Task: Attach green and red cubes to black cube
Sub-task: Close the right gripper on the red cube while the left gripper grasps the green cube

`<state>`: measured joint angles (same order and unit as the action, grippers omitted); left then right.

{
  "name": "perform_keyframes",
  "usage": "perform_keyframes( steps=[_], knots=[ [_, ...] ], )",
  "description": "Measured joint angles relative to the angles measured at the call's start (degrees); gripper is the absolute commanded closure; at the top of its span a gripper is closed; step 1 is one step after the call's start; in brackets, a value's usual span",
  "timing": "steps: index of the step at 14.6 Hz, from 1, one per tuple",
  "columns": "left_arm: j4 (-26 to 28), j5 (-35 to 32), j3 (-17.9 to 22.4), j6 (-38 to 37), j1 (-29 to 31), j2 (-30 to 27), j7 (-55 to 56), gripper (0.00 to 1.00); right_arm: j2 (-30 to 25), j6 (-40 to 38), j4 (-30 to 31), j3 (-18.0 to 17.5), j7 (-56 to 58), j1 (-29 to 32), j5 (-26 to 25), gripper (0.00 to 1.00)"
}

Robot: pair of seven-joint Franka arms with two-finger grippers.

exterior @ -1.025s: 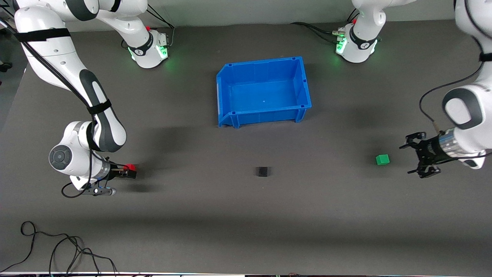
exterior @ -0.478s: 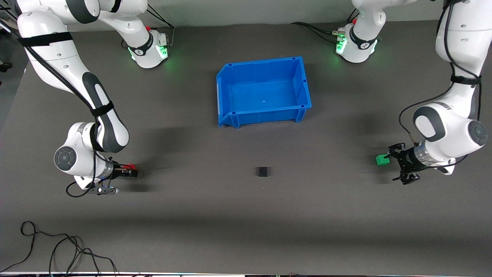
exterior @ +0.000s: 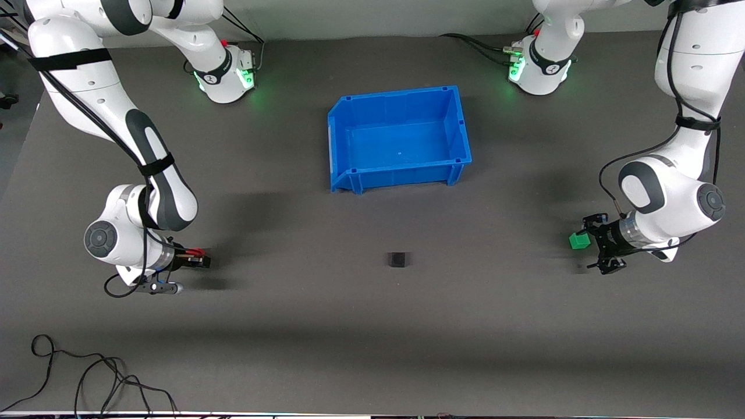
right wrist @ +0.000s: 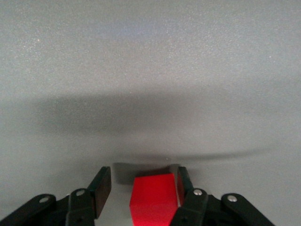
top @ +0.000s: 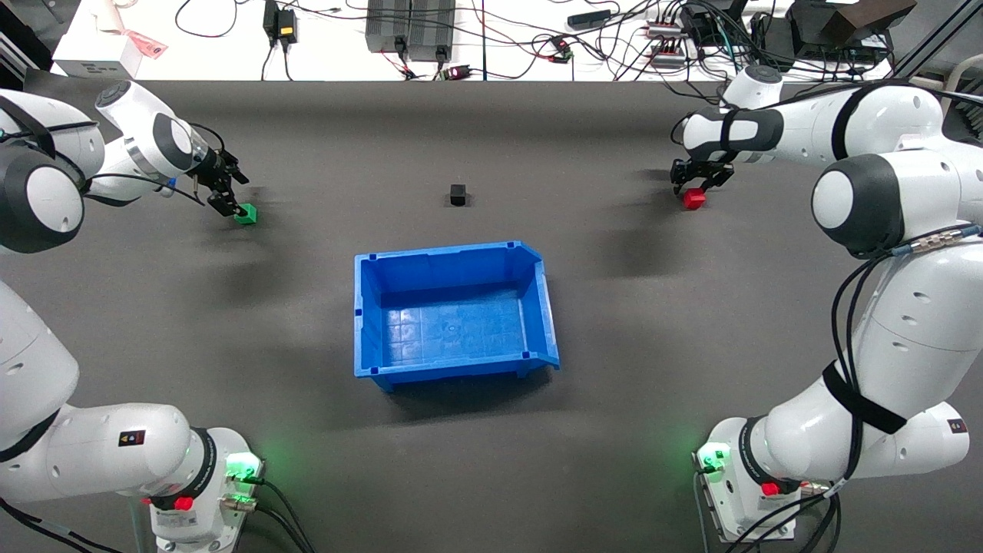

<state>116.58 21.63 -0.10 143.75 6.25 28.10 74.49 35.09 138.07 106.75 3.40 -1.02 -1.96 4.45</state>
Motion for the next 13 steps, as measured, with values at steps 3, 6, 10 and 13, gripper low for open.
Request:
perform_keyframes(
  steps=[3,6,10,13],
  knots=[
    [0.2,0.0,0.1,-1.5,0.2,-0.6,-0.6,0.00,0.0,0.0,0.1,0.0,0.2,0.0,0.0,0.41],
    [1.1,0.0,0.1,-1.9,0.3,-1.0,-0.8,0.00,0.0,0.2,0.3,0.1,0.5,0.1,0.0,0.49],
    [2.7,0.0,0.1,-1.2,0.4,-1.0,-1.2,0.21,0.1,0.4,0.5,0.1,0.6,0.1,0.0,0.69],
    [2.9,0.0,0.2,-1.1,0.4,-1.0,-1.3,0.64,0.1,0.6,0.6,0.1,0.6,0.1,0.0,0.76]
  ],
)
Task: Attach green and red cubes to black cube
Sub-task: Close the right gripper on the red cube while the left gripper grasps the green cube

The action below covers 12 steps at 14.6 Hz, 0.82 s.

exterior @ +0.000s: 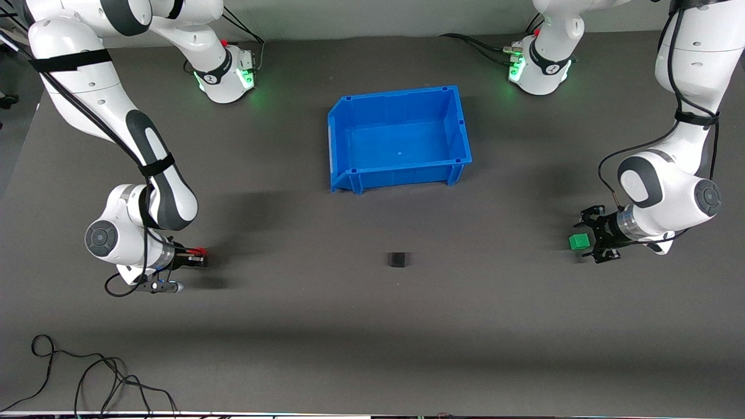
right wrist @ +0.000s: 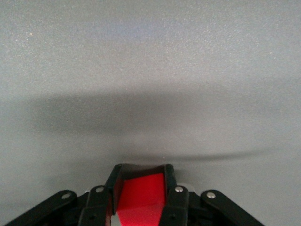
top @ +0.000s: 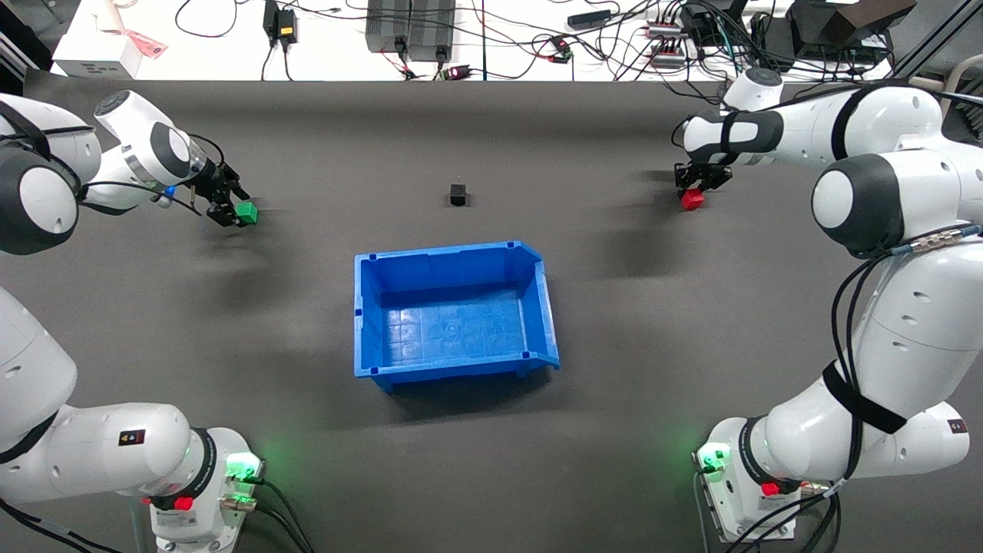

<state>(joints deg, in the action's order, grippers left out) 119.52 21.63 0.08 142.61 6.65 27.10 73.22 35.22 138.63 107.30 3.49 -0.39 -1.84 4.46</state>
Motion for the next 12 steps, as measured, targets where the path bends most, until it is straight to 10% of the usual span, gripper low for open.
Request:
perform_keyframes(
  steps=[4,12],
  knots=[
    [0.0,0.0,0.2,0.2,0.3,0.0,-1.3,0.86,0.0,0.0,0.0,0.0,0.0,0.0,0.0,0.98],
    [-2.4,0.0,-0.6,0.2,0.5,-0.3,-2.4,0.94,-0.9,-1.8,-0.6,0.2,-0.1,0.0,13.3,1.00]
  ],
)
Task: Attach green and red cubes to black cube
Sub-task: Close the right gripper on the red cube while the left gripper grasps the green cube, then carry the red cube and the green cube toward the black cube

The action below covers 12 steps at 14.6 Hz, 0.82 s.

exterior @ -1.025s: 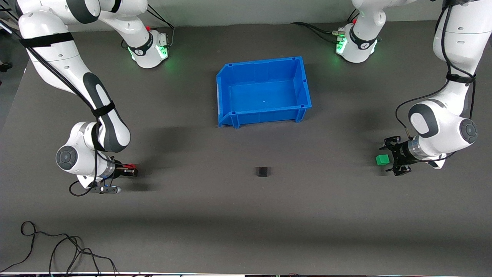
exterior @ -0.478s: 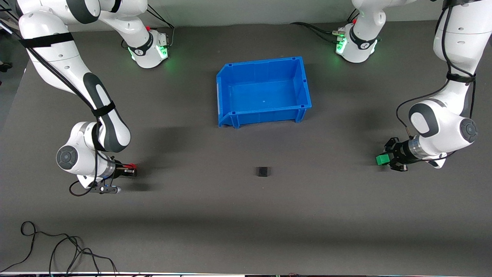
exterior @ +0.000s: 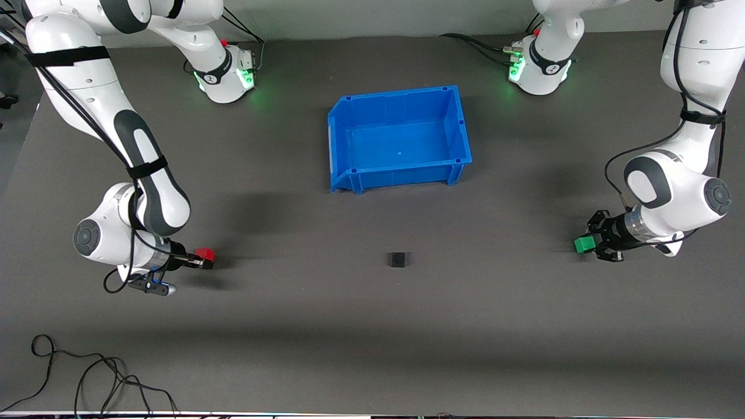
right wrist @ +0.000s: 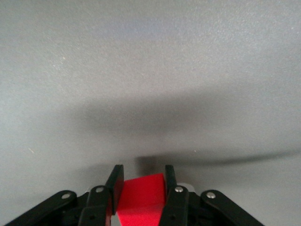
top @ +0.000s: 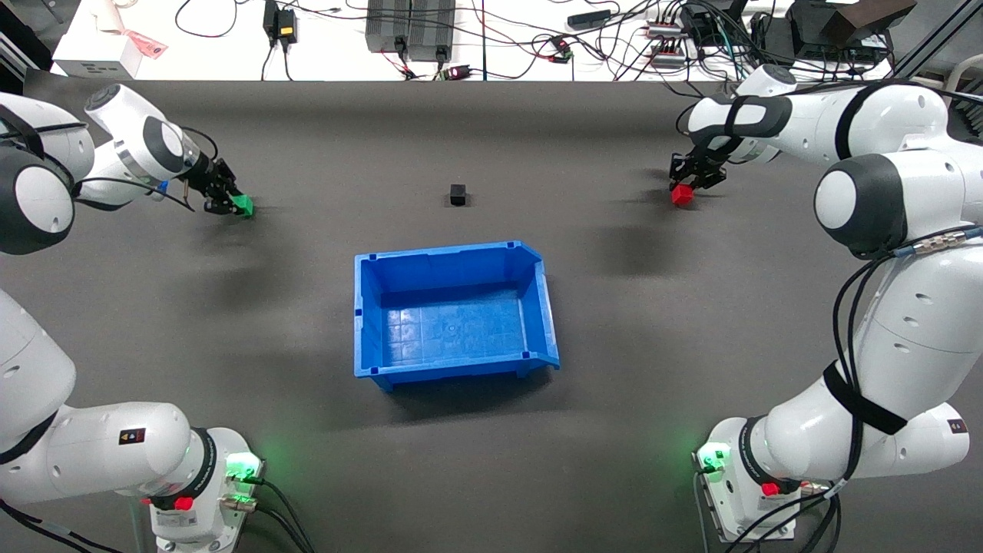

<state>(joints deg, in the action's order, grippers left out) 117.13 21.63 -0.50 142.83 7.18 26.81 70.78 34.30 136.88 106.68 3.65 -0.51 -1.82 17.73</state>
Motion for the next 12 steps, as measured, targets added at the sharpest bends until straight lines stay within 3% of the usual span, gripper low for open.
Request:
perform_keyframes(
  steps=[5,12],
  knots=[
    [-6.2,0.1,-0.7,-6.0,-6.4,-0.8,0.5,0.97,-0.9,-0.8,-0.3,-0.5,-10.0,-1.4,0.4,1.00],
    [-10.6,0.7,-0.9,-6.4,-16.0,0.8,9.4,0.97,-1.2,-0.8,-4.1,-0.7,-50.9,-11.4,0.5,1.00]
  ],
)
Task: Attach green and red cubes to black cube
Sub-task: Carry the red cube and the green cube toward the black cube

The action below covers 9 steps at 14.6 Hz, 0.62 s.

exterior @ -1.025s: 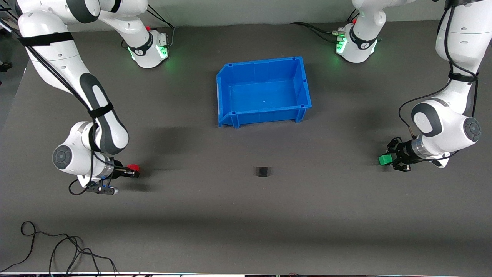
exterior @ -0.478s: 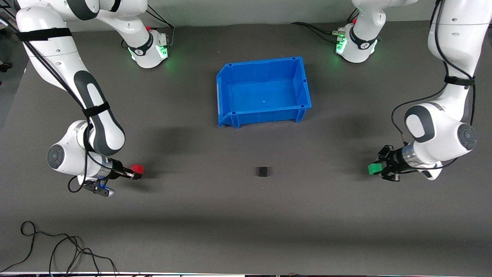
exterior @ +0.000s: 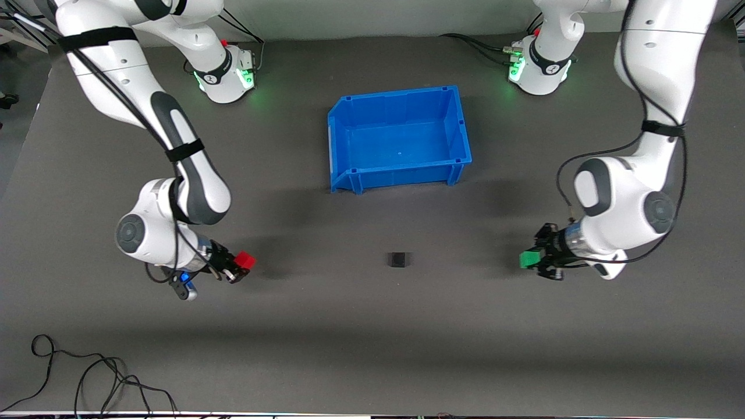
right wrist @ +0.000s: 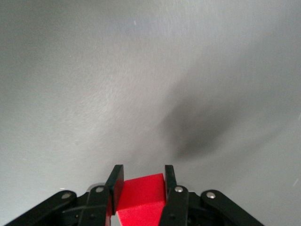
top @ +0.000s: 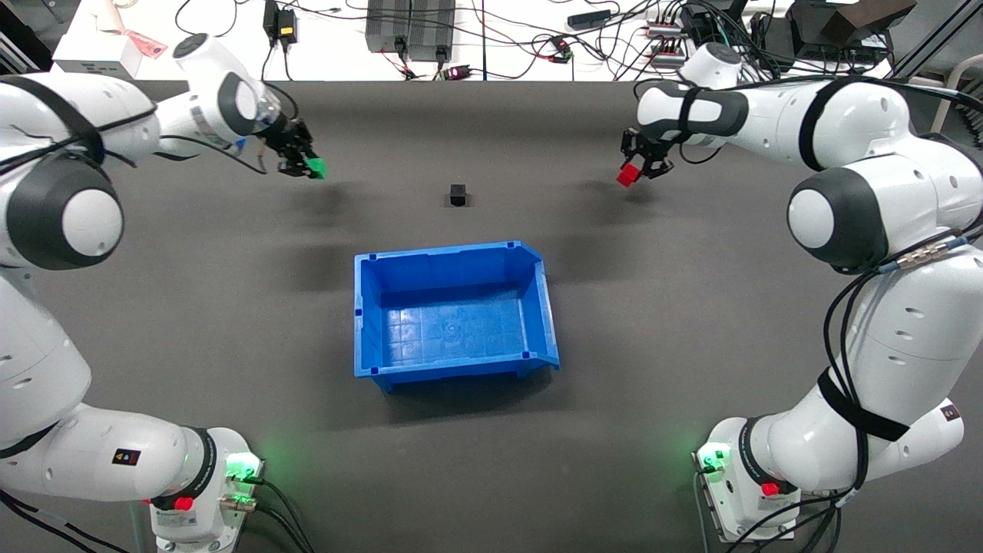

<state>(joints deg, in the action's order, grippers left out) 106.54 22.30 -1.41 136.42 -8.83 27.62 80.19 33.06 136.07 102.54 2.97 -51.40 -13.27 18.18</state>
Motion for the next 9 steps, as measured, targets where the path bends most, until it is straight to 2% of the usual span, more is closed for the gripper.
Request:
perform_keyframes(
  steps=[5,9],
  knots=[
    [-3.4,0.0,0.0,0.3,-5.6,3.5,3.3,0.97,1.3,0.0,-2.8,0.0,-21.1,-3.5,0.0,1.00],
    [-5.4,0.0,-0.1,0.3,-9.4,5.2,5.2,0.97,5.1,0.0,-6.9,0.0,-34.1,-8.5,0.0,1.00]
  ],
)
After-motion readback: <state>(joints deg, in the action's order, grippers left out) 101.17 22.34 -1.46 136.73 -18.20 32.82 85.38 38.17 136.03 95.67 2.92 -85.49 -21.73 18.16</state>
